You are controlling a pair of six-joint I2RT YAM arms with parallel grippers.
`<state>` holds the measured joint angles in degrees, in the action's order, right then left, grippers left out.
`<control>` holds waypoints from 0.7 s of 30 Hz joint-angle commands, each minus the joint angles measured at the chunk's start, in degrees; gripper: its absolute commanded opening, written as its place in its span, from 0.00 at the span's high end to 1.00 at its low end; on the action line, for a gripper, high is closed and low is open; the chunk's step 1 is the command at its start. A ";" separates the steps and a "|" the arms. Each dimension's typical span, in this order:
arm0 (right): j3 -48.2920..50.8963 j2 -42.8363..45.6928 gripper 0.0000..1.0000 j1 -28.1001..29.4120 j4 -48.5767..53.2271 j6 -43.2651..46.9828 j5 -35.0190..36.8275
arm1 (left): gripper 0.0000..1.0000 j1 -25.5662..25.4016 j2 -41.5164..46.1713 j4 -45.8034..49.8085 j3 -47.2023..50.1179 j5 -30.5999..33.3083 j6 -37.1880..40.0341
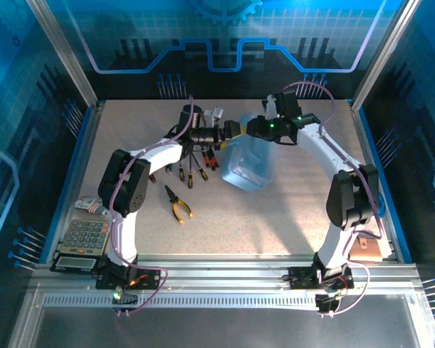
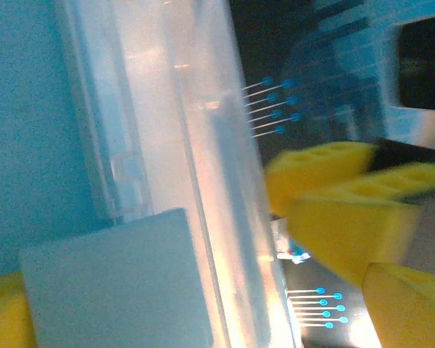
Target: Pack the tool kit
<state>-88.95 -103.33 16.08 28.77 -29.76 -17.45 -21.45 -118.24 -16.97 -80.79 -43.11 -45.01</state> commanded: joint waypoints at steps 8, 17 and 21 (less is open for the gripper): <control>2.97 7.62 0.62 -3.11 8.49 3.65 2.39 | 0.01 -2.54 -1.72 9.91 0.78 1.54 2.87; 7.90 9.47 0.11 -2.15 15.92 5.57 13.42 | 0.01 -2.45 3.75 16.40 -0.67 5.61 5.44; 8.27 7.64 0.00 -0.59 16.31 4.54 15.82 | 0.01 -1.98 6.80 23.37 -2.90 9.13 7.53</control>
<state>-80.93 -94.85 13.96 42.83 -24.82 -5.02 -23.75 -116.33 0.01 -80.53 -37.23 -40.73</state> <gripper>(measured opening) 0.994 0.995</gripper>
